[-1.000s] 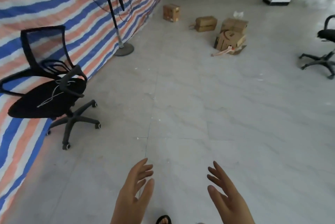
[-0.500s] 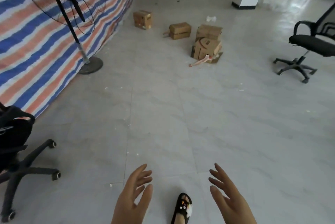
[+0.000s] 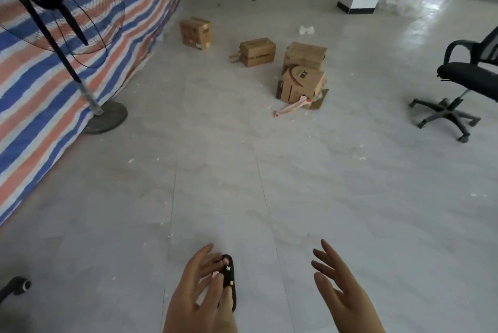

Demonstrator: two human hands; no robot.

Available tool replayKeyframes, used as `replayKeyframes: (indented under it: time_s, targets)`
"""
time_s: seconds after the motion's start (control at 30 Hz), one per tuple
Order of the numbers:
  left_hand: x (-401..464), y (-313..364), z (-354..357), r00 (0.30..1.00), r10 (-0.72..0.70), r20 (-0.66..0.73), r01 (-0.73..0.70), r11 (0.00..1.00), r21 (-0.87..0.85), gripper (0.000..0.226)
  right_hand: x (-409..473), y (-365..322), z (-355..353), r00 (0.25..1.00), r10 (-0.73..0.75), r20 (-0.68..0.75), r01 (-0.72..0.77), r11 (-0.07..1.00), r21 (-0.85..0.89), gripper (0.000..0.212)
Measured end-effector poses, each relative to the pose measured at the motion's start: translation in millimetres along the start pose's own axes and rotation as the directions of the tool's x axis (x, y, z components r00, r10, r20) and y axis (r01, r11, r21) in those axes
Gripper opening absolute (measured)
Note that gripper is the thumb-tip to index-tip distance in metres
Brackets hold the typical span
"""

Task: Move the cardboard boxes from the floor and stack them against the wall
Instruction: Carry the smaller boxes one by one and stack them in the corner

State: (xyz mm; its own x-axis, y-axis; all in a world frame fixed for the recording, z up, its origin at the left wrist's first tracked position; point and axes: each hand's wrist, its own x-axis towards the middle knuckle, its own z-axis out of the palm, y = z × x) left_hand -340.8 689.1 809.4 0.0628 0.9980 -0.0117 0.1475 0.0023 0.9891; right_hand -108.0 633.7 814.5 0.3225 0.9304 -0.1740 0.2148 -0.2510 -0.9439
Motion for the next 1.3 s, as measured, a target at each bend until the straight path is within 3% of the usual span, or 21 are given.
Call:
replayKeyframes:
  time_s: [0.13, 0.33, 0.53, 0.67, 0.83, 0.97, 1.3]
  targets:
    - [116, 7, -6, 0.998, 0.031, 0.049, -0.031, 0.999, -0.005, 0.041, 100, -25, 24, 0.998, 0.014, -0.066, -0.010, 0.998, 0.061, 0.053]
    - [277, 37, -11, 0.992, 0.079, 0.097, -0.082, 0.996, 0.024, 0.038, 232, -74, 58, 0.994, -0.006, -0.108, 0.015, 0.997, 0.081, 0.052]
    - [382, 30, 20, 0.993, 0.036, 0.117, -0.039, 0.999, 0.021, 0.046, 334, -86, 55, 0.988, 0.039, -0.152, -0.022, 0.993, 0.113, 0.058]
    - [460, 26, 60, 0.992, 0.033, 0.121, -0.036, 0.999, 0.024, 0.038, 416, -87, 36, 0.991, 0.035, -0.129, -0.022, 0.995, 0.100, 0.069]
    - [558, 37, 138, 0.992, 0.042, 0.118, -0.044, 0.999, 0.015, 0.046, 541, -97, -24, 0.992, -0.001, -0.128, 0.015, 0.994, 0.106, 0.053]
    - [635, 60, 205, 0.990, 0.068, 0.120, -0.072, 0.997, 0.023, 0.043, 624, -109, -77, 0.986, -0.027, -0.167, 0.043, 0.995, 0.090, 0.051]
    - [780, 77, 316, 0.970, 0.034, 0.240, -0.044, 0.998, 0.038, 0.041, 761, -102, -136, 0.969, 0.086, -0.232, -0.057, 0.990, 0.130, 0.076]
